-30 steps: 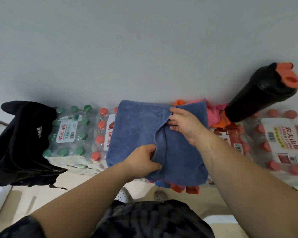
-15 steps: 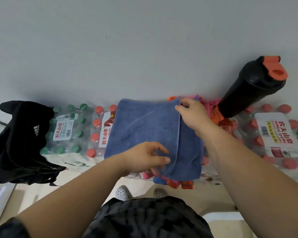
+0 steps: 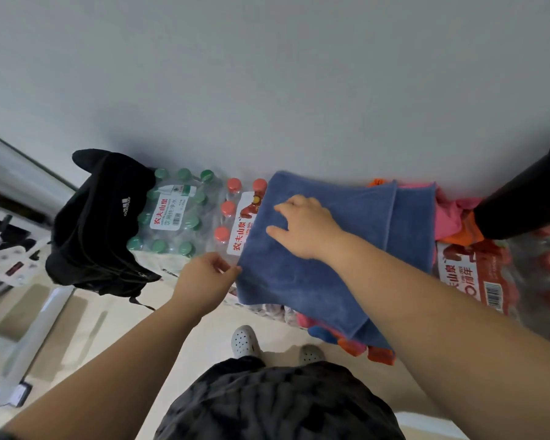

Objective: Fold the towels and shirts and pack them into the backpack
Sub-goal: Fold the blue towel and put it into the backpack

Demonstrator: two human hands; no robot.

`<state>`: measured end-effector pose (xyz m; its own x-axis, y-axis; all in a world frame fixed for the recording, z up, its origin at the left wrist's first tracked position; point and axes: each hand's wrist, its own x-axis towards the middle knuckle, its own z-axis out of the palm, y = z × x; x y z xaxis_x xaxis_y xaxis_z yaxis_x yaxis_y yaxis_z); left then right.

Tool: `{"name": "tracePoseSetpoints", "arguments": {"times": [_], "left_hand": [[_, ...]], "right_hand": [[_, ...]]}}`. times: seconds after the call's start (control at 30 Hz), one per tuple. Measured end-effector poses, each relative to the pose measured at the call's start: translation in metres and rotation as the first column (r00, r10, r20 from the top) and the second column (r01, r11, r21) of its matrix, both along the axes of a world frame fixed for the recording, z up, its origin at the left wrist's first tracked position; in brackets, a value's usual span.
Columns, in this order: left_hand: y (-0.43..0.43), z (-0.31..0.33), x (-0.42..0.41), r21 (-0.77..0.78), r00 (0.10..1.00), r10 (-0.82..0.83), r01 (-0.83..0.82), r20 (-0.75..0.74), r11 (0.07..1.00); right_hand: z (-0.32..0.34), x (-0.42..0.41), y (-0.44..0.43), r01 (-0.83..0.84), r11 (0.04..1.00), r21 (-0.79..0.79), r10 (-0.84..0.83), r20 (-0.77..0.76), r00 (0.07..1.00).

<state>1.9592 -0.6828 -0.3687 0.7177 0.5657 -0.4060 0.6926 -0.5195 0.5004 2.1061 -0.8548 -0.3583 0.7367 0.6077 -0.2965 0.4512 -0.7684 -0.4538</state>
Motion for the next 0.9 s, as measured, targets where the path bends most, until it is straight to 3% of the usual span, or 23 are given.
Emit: {"name": "tracePoseSetpoints", "arguments": {"times": [0.1,0.23,0.37,0.57,0.77,0.9], "left_hand": [[0.001,-0.007,-0.005,0.048,0.996,-0.043,0.046,-0.073,0.998],[-0.002,-0.013,0.001,0.051,0.996,-0.043,0.047,-0.083,0.998],[0.002,-0.013,0.007,0.071,0.996,-0.055,0.060,-0.075,0.996],[0.009,-0.009,0.002,-0.080,0.992,-0.122,0.123,0.016,0.989],[0.036,-0.003,-0.006,-0.515,0.986,-0.055,0.131,0.159,0.847],[0.059,-0.002,-0.006,-0.529,0.970,-0.077,0.191,0.231,0.827]], "right_hand": [[-0.003,0.007,0.029,-0.052,0.996,-0.067,0.054,0.036,0.998],[-0.005,0.017,0.053,-0.034,0.978,-0.208,0.029,-0.026,0.999],[-0.010,0.014,0.058,-0.013,0.960,-0.281,0.021,0.026,0.999],[-0.017,0.001,0.063,0.129,0.974,-0.184,-0.101,0.152,0.983],[-0.011,-0.018,0.091,0.258,0.966,0.016,-0.257,0.186,0.948],[-0.003,-0.026,0.121,0.299,0.954,0.022,-0.297,0.206,0.933]]}}
